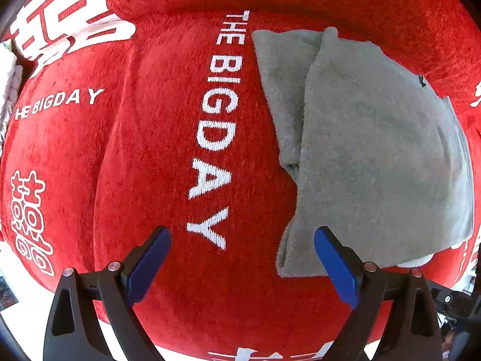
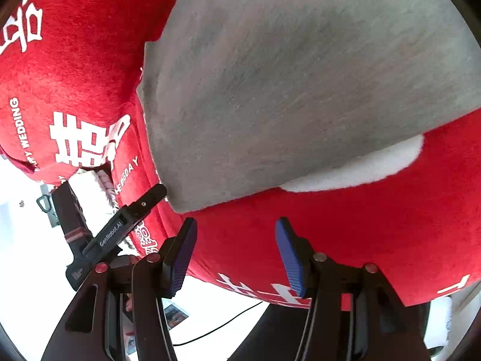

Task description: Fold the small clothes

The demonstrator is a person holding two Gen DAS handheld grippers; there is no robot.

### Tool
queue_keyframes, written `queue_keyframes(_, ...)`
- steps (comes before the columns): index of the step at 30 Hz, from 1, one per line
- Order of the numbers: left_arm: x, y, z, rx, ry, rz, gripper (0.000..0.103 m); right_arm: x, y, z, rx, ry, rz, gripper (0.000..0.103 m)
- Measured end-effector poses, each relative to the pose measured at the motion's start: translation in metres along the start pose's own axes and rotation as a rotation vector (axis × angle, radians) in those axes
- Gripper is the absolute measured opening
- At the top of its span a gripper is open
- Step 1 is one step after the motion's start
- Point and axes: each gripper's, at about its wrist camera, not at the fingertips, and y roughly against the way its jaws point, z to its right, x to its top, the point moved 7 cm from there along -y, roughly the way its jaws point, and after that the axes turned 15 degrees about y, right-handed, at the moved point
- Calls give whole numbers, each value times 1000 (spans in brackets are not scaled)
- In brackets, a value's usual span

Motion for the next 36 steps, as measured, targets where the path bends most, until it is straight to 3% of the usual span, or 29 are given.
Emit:
queue_keyframes(10, 8, -7, -8, -4, -4, -8, 97, 7, -9, 2, 27, -46, 20, 59)
queue_keyframes(23, 18, -16, -18, -50, 25, -34, 97, 7, -29, -11, 123, -86, 62, 59)
queue_keyframes(27, 24, -14, -21, -70, 38, -10, 97, 7, -33, -13, 158, -109, 101, 59)
queue_keyframes(30, 27, -12, -21, -90, 32, -4, 97, 6, -37, -13, 197, -131, 123, 70)
queue_keyframes(36, 40, -7, -14, -209, 79, -31, 97, 18, -37, -16, 247, -171, 201, 72)
